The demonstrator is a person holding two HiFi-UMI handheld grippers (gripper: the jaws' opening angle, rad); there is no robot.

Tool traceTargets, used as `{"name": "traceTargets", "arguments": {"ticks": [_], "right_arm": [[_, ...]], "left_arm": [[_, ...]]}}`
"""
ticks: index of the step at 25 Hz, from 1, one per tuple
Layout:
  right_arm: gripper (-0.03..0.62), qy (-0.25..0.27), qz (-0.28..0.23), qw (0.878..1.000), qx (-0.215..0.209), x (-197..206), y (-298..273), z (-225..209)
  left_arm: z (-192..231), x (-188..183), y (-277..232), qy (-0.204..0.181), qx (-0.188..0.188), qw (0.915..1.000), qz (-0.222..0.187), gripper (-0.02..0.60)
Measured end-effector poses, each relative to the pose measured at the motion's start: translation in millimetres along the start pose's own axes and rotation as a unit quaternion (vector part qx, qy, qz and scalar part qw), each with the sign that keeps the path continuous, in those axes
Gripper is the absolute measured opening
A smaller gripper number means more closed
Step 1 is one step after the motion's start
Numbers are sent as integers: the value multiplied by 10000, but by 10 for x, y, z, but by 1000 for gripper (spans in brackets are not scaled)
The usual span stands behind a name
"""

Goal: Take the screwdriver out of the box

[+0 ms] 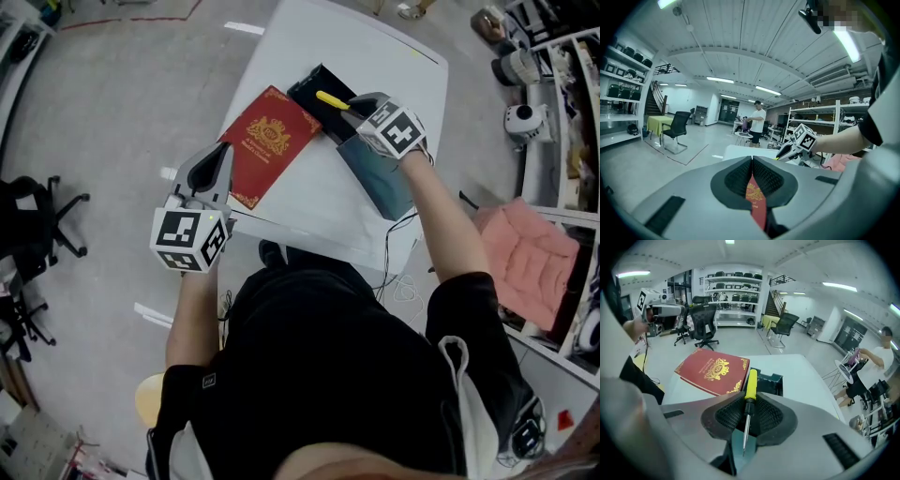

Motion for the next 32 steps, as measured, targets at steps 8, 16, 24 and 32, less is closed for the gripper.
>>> {"name": "traceTargets", "arguments": {"ticks": [8,16,24,32], "right_arm": [[87,-647,-646,9956,199,120,759,379],[87,-1822,-1721,9677,290,348,1621,766],[87,-2720,-2788,9209,154,709,2390,866],[87,-2946,-3385,8935,173,1198,3002,766]], "left_arm": [[-340,-20,331,-208,306,9992,-139,20],[-780,-96,511,-438,568,9973,-141,20],[-1252,-254,411,-676,602,9958,-154,20],[-1784,-371,229,-696,457,9963,-211,20]]}}
Point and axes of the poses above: the fingertips, and each gripper's own axes: y backward along the fingers, z to its left, x out of its underside, the point moved 1 cm from there along y, backward along the fingers, and after that the axes turned 5 degrees about x, right-handed, at the moved point
